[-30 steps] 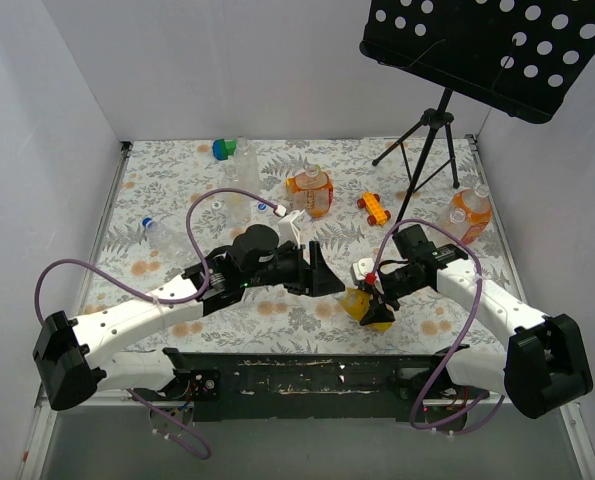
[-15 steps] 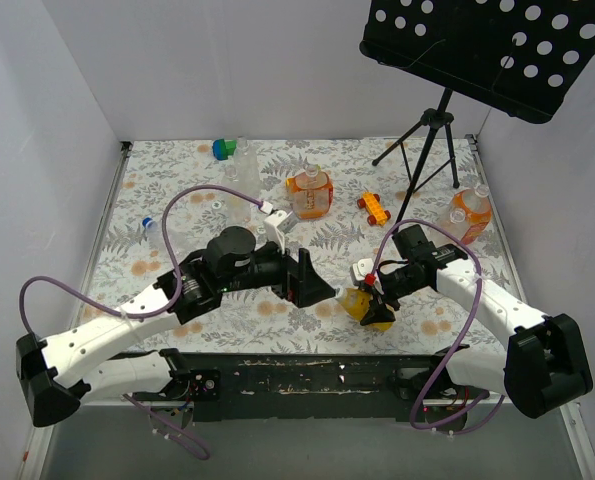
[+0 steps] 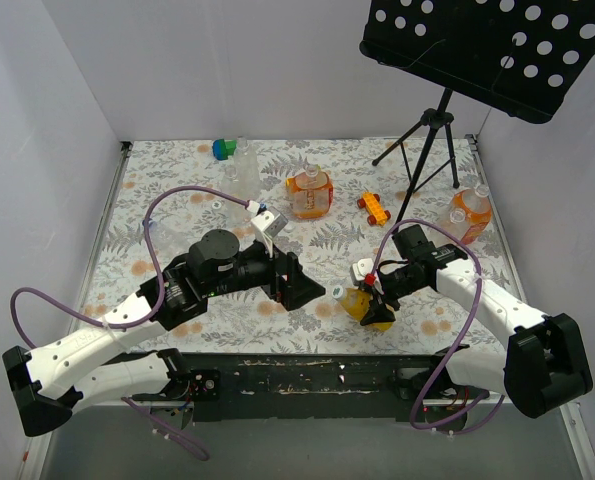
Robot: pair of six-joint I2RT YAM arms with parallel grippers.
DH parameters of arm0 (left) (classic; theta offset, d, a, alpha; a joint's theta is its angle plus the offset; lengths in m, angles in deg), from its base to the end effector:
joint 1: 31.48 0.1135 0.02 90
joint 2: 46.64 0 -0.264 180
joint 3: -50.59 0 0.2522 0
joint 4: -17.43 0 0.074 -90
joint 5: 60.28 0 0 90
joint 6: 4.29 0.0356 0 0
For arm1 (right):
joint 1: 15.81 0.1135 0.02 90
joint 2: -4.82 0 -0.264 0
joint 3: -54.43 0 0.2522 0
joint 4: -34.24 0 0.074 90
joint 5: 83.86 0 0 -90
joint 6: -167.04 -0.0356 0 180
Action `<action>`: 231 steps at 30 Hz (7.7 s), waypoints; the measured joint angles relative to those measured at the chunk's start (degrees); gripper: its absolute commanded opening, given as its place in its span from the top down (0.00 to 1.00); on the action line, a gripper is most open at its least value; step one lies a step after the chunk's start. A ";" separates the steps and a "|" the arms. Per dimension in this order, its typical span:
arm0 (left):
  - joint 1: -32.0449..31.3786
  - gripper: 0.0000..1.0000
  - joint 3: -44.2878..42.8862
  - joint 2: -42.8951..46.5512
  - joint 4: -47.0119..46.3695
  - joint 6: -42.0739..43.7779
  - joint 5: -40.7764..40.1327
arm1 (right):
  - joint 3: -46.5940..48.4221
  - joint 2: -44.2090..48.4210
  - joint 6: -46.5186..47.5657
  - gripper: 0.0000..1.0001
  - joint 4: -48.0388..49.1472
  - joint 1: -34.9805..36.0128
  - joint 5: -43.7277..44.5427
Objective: Unscrew the bottle caps
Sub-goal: Unscrew the bottle cap from the plastic bottle.
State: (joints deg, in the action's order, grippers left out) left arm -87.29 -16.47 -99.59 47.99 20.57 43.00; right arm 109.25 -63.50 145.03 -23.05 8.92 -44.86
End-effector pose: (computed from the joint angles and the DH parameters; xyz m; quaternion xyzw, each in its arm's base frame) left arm 0.1111 -0.1781 0.3549 0.0043 0.7986 -0.5631 0.2125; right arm 0.1696 0.1086 0.2089 -0.6936 0.5622 0.3391 0.2965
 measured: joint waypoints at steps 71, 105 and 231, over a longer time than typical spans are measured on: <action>0.22 0.02 4.17 1.33 3.41 35.15 12.15 | 0.02 -0.48 1.46 0.88 -0.39 -0.02 -0.66; 0.22 0.02 4.17 1.75 4.28 35.34 12.02 | 0.02 -0.74 1.46 0.88 -0.33 -0.02 -1.05; 9.99 0.02 17.31 7.08 -12.11 17.73 21.94 | 0.11 -1.44 1.46 0.88 -0.22 -0.02 -1.84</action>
State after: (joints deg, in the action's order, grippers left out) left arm -77.30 0.85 -92.51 35.88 38.29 64.94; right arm 109.36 -64.94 146.49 -23.27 8.90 -46.70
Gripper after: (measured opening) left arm 0.981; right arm 0.636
